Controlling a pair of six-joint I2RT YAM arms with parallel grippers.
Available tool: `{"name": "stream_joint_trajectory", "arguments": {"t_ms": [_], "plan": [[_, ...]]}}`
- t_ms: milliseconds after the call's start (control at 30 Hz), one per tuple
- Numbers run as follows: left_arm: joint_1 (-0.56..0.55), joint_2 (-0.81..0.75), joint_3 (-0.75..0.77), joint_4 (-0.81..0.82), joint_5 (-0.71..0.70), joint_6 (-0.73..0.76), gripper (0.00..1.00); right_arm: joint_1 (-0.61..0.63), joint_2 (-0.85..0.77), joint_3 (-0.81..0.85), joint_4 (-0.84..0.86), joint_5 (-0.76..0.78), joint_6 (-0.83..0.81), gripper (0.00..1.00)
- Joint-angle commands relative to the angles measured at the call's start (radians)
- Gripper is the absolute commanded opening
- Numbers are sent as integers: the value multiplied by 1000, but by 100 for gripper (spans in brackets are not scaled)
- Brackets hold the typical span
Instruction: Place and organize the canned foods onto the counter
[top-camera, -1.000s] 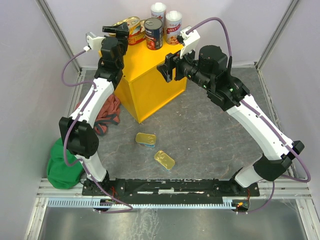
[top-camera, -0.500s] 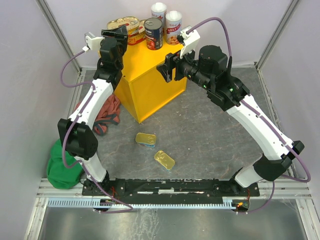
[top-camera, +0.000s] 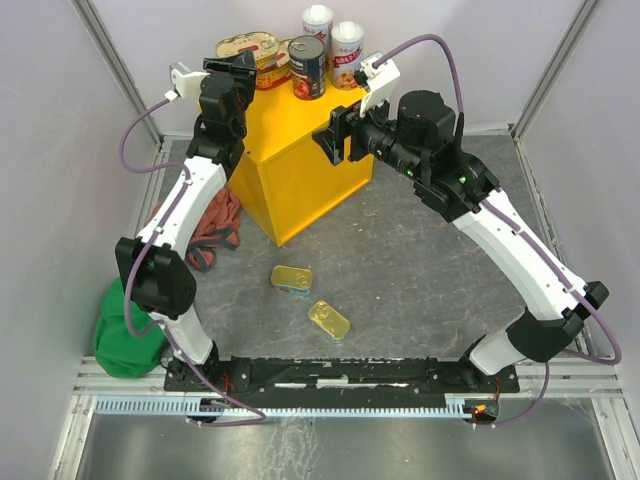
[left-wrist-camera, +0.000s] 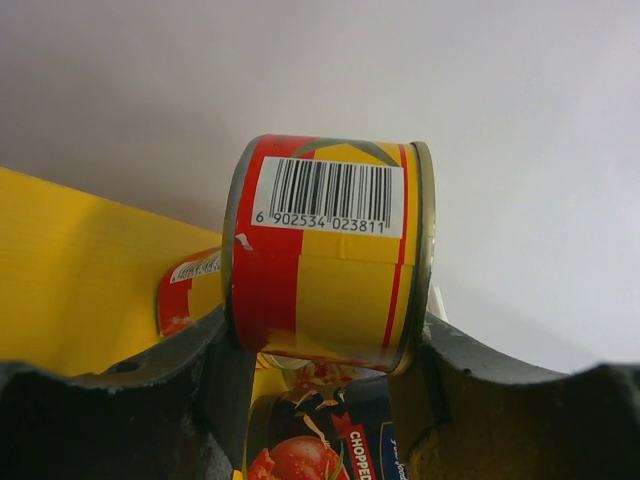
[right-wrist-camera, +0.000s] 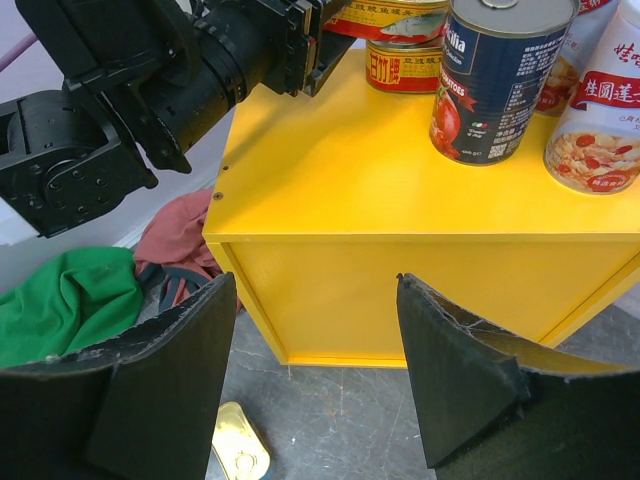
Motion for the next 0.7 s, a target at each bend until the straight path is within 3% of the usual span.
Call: {"name": "stream_joint_trajectory", "arguments": {"t_ms": [0,367,667], "plan": [[-4,13,104,32,-12,8,49,-4,2,25,48,-7,6,73],[-10,88,214,16,12,-68,48,-4,11,37,44,3,-4,73],[4,3,138,28,-36,-60,48,-6,7,40,42,2,-6,73]]}}
